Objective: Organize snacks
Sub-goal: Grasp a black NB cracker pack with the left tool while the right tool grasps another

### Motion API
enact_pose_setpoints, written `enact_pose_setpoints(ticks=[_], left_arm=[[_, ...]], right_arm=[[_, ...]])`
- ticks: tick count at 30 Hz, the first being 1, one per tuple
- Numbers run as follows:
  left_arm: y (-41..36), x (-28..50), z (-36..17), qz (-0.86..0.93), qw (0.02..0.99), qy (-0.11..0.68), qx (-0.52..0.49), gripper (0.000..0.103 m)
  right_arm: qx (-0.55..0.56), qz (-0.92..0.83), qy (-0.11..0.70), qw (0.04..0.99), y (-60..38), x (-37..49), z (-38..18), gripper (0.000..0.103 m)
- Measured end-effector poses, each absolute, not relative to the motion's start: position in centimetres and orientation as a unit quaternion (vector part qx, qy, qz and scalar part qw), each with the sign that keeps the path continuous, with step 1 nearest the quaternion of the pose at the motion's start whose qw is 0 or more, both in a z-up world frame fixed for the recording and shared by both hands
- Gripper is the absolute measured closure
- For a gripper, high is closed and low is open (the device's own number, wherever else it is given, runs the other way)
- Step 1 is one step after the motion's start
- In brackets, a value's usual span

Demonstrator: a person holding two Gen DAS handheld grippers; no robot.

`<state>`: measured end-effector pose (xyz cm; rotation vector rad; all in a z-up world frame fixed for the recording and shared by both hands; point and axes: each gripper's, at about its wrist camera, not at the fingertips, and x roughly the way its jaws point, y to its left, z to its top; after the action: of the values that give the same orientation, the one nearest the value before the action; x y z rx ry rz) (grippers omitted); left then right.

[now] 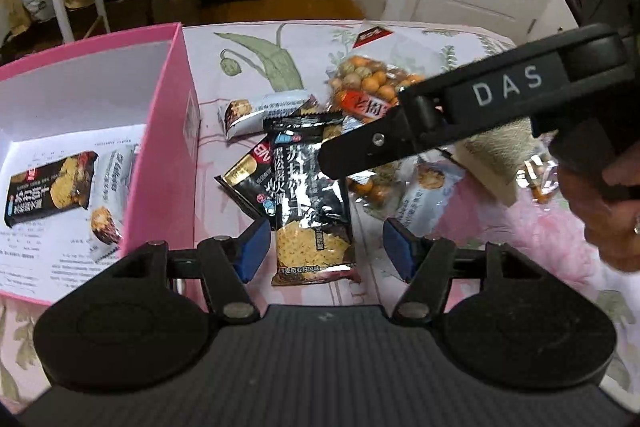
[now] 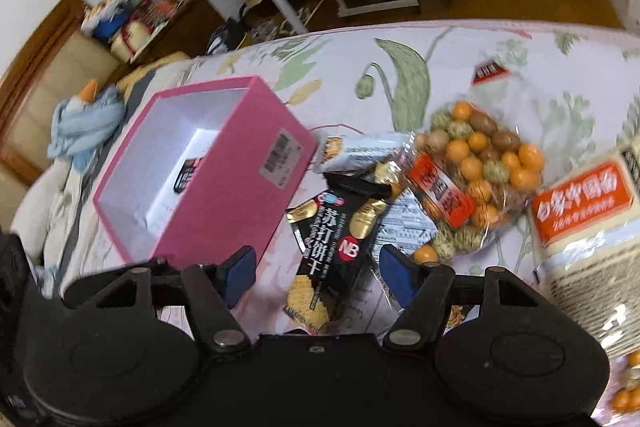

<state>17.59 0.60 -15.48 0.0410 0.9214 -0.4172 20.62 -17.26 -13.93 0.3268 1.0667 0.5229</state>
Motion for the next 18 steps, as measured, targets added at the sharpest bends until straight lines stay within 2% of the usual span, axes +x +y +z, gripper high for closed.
enact_pose_setpoints(ticks=[7,12,14,16,18], left_arm=[[-0.8,18.2,-19.3,-0.155,0.882,0.444,0.043,0.040],[-1.2,18.7,-20.7,-0.146,0.884,0.442,0.047,0.040],[-1.0,18.6,-20.7,-0.150,0.886,0.438,0.030,0.042],[-1.0,18.5,-20.5,-0.160,0.884,0.440,0.022,0.053],[-1.5,18.5,-20.4,-0.162,0.883,0.437,0.044,0.055]], right_arm=[[0.227,0.243,0.502,0.799,-18.2,20.3,-17.7,0.040],[0.215,0.249,0.512,0.794,-17.3,20.4,-18.6,0.043],[0.221,0.248,0.510,0.794,-17.0,20.6,-18.7,0.043],[0.228,0.247,0.505,0.795,-16.9,20.9,-18.8,0.043],[0.220,0.247,0.500,0.801,-16.6,20.8,-18.9,0.047]])
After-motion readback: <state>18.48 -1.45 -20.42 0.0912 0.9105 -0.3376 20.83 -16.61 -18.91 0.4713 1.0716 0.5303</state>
